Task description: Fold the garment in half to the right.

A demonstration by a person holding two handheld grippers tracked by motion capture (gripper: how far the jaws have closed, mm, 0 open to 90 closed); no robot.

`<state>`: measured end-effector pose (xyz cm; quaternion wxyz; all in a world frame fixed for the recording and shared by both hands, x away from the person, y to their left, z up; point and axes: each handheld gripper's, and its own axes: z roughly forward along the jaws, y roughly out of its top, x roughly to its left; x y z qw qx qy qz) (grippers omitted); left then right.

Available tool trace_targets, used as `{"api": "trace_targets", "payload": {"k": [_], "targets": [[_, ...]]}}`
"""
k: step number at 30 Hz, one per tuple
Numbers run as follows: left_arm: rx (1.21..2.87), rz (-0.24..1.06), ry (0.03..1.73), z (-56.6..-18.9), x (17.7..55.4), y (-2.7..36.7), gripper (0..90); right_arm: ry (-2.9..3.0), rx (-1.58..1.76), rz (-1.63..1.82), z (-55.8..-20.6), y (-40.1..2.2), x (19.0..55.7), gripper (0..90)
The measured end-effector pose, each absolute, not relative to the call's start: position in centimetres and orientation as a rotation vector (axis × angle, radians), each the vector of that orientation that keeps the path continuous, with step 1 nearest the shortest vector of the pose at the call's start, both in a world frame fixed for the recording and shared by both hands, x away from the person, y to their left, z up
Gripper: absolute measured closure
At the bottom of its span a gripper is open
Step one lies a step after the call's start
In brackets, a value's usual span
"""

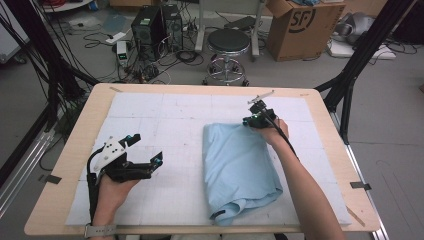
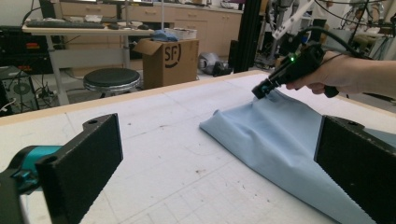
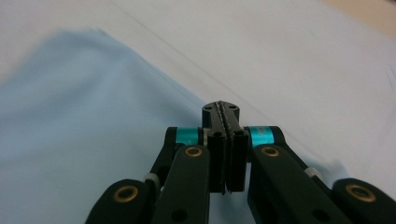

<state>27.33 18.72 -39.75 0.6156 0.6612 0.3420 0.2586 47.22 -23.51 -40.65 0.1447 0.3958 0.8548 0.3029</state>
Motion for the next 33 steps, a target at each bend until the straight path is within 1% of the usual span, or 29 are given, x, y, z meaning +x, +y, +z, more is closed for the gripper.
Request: {"api": "trace_targets", "payload": {"k": [3, 5, 8, 14, 18, 20, 29, 33], "targets": [[1.533, 0.596, 0.785, -39.7, 27.3, 18.5, 1.7, 2.436, 1.214, 0.736, -42.5, -25.7, 47.4, 90.0], [1.528, 0.596, 0.784, -39.7, 27.2, 18.5, 1.7, 2.386, 1.283, 0.82, -43.0, -27.2, 47.6, 90.0], [1.527, 0.598, 0.793, -39.8, 27.3, 18.7, 1.7, 2.366, 1.247, 0.825, -42.5, -27.5, 47.6, 90.0], [1.531, 0.602, 0.799, -39.8, 27.2, 19.0, 1.7, 2.379, 1.155, 1.044, -40.0, -26.2, 46.0, 90.0], [1.525, 0.608, 0.797, -39.7, 27.1, 19.2, 1.7, 2.428, 1.049, 1.15, -38.8, -25.2, 42.8, 90.0], [1.524, 0.605, 0.8, -39.7, 27.1, 19.2, 1.7, 2.446, 1.004, 1.151, -38.6, -25.0, 40.8, 90.0], [1.522, 0.606, 0.788, -39.5, 27.0, 19.0, 1.7, 2.5, 1.012, 1.231, -40.0, -26.9, 33.2, 89.9], [1.526, 0.608, 0.786, -39.5, 26.9, 19.0, 1.7, 2.544, 0.998, 1.215, -41.1, -27.5, 30.6, 89.9]]}}
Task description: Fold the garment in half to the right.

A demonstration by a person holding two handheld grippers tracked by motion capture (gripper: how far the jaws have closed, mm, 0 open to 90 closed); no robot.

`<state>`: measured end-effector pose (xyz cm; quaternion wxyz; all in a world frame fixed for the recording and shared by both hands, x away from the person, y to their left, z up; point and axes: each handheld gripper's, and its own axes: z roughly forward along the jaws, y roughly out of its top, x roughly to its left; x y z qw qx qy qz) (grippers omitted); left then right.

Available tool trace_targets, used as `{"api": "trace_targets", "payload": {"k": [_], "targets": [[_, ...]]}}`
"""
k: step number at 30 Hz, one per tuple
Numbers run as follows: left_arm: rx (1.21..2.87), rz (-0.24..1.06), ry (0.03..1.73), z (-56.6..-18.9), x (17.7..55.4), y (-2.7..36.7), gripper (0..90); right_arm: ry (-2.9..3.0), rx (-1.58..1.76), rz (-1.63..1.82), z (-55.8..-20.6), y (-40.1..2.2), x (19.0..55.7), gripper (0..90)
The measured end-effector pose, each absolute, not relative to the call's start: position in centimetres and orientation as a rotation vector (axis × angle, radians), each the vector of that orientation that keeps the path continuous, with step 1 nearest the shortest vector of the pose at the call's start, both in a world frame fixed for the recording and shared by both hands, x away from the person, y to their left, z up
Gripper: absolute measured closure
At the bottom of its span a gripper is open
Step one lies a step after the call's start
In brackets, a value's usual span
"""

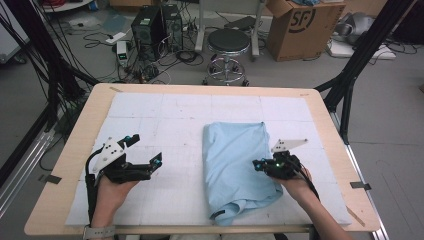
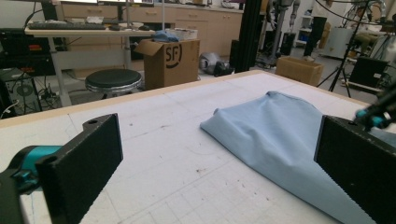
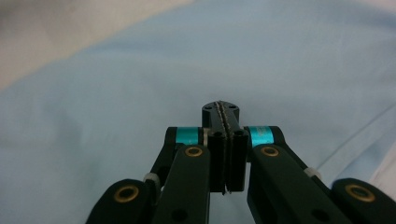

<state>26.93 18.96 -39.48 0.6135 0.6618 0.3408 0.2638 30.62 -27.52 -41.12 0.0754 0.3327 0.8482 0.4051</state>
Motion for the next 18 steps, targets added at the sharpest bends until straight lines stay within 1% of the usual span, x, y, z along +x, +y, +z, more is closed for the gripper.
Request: {"api": "trace_targets", "payload": {"k": [4, 6, 8, 13, 16, 18], "targets": [[1.53, 0.607, 0.791, -39.6, 27.0, 18.9, 1.7, 2.587, 0.986, 1.041, -43.2, -28.4, 28.7, 90.0], [1.533, 0.61, 0.791, -39.7, 27.0, 18.9, 1.7, 2.556, 1.031, 1.108, -43.9, -29.7, 28.1, 90.0], [1.53, 0.612, 0.797, -39.7, 27.0, 18.9, 1.7, 2.512, 1.088, 1.123, -44.0, -30.8, 27.5, 90.0], [1.533, 0.611, 0.798, -39.7, 27.0, 19.0, 1.7, 2.461, 1.104, 1.078, -44.1, -32.9, 25.8, 90.0], [1.535, 0.613, 0.797, -39.6, 27.0, 18.9, 1.7, 2.448, 1.099, 1.086, -44.1, -33.4, 25.5, 90.0], [1.532, 0.615, 0.794, -39.5, 26.9, 18.9, 1.7, 2.422, 1.089, 1.119, -43.4, -33.2, 25.3, 90.0]]}}
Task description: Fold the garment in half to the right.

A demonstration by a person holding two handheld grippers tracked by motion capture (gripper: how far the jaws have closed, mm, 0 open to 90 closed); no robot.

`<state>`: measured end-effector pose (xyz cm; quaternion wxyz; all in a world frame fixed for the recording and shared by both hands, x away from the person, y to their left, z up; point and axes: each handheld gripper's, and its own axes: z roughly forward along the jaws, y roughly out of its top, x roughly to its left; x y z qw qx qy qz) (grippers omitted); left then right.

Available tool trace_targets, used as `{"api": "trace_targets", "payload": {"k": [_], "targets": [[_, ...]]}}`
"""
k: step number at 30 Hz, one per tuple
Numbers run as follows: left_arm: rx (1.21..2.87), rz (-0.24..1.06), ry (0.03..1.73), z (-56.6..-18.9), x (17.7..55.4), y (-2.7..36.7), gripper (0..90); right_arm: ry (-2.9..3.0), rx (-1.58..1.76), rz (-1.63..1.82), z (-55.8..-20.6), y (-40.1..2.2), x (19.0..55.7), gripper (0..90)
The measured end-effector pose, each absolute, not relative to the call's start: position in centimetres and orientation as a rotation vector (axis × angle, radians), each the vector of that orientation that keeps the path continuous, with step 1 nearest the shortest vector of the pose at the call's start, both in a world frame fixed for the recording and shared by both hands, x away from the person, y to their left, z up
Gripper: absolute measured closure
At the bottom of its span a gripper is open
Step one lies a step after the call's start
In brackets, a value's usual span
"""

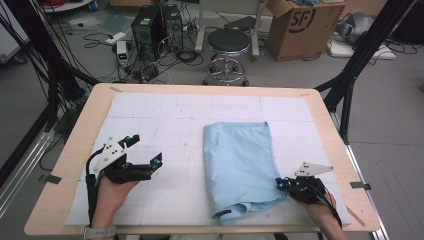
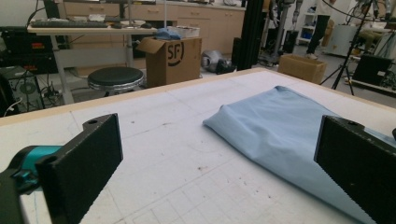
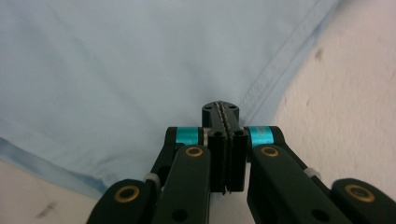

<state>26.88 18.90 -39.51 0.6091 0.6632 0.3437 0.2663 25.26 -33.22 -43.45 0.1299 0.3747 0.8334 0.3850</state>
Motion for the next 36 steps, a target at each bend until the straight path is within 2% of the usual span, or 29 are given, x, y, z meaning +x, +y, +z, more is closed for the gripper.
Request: {"api": "trace_targets", "payload": {"k": [4, 11, 20, 29, 36], "targets": [[1.529, 0.619, 0.795, -39.5, 26.8, 18.9, 1.7, 2.405, 1.01, 1.247, -41.6, -31.5, 24.7, 90.0], [1.529, 0.618, 0.798, -39.6, 26.9, 19.0, 1.7, 2.451, 0.815, 1.426, -39.5, -25.5, 23.5, 89.9], [1.52, 0.623, 0.794, -39.4, 26.7, 19.3, 1.7, 2.626, 0.639, 1.386, -40.0, -19.5, 23.2, 90.0], [1.518, 0.625, 0.79, -39.3, 26.6, 19.3, 1.7, 2.669, 0.623, 1.295, -44.4, -19.0, 20.6, 90.0], [1.521, 0.621, 0.786, -39.3, 26.6, 19.1, 1.7, 2.608, 0.641, 1.398, -43.2, -19.8, 20.9, 90.0]]}}
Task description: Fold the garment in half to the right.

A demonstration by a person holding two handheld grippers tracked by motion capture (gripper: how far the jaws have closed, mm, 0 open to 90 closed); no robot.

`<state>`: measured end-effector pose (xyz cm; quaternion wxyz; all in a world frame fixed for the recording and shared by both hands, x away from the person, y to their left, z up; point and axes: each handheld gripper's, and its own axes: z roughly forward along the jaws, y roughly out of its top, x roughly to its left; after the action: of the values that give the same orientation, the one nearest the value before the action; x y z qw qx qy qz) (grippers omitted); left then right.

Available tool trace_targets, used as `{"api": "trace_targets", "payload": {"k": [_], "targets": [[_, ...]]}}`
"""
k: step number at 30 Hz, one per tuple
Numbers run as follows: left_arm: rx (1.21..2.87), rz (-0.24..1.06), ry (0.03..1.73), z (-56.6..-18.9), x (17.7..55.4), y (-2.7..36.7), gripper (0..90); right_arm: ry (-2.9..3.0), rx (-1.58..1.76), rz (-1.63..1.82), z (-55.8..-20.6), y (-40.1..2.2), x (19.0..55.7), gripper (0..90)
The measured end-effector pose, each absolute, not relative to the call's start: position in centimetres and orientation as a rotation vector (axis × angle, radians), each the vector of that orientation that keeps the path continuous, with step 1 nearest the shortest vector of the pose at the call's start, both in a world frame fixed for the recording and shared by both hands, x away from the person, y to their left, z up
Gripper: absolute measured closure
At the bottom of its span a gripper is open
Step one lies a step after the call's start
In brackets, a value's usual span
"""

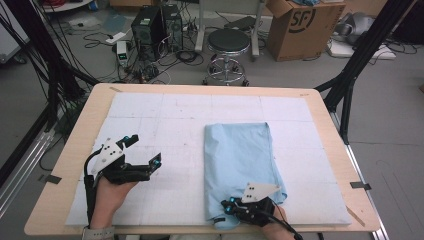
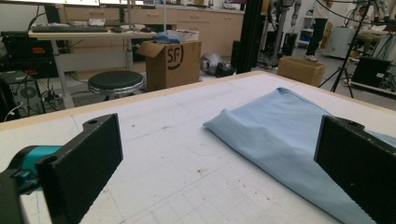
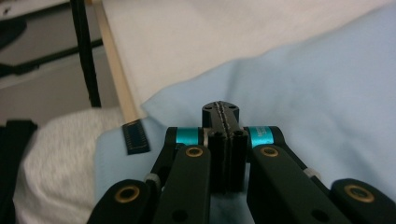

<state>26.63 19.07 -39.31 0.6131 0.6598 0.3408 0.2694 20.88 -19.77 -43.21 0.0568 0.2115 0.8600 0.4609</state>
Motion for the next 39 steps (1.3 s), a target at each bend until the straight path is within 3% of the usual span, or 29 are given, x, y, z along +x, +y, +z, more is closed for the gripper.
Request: {"api": "trace_targets", "payload": {"k": [9, 21, 31, 39], "targets": [[1.52, 0.618, 0.763, -39.3, 26.6, 19.1, 1.7, 2.37, 0.77, 1.495, -39.3, -25.0, 23.6, 87.3], [1.494, 0.6, 0.747, -39.5, 26.3, 19.5, 1.7, 2.093, 0.974, 1.711, -38.8, -30.1, 28.3, 41.4], [1.498, 0.603, 0.754, -39.8, 26.2, 19.8, 1.7, 1.893, 0.978, 1.641, -39.0, -34.0, 28.8, 0.9], [1.527, 0.595, 0.754, -40.6, 26.3, 19.7, 1.7, 1.845, 1.018, 1.589, -40.1, -36.9, 28.3, 0.1]]}}
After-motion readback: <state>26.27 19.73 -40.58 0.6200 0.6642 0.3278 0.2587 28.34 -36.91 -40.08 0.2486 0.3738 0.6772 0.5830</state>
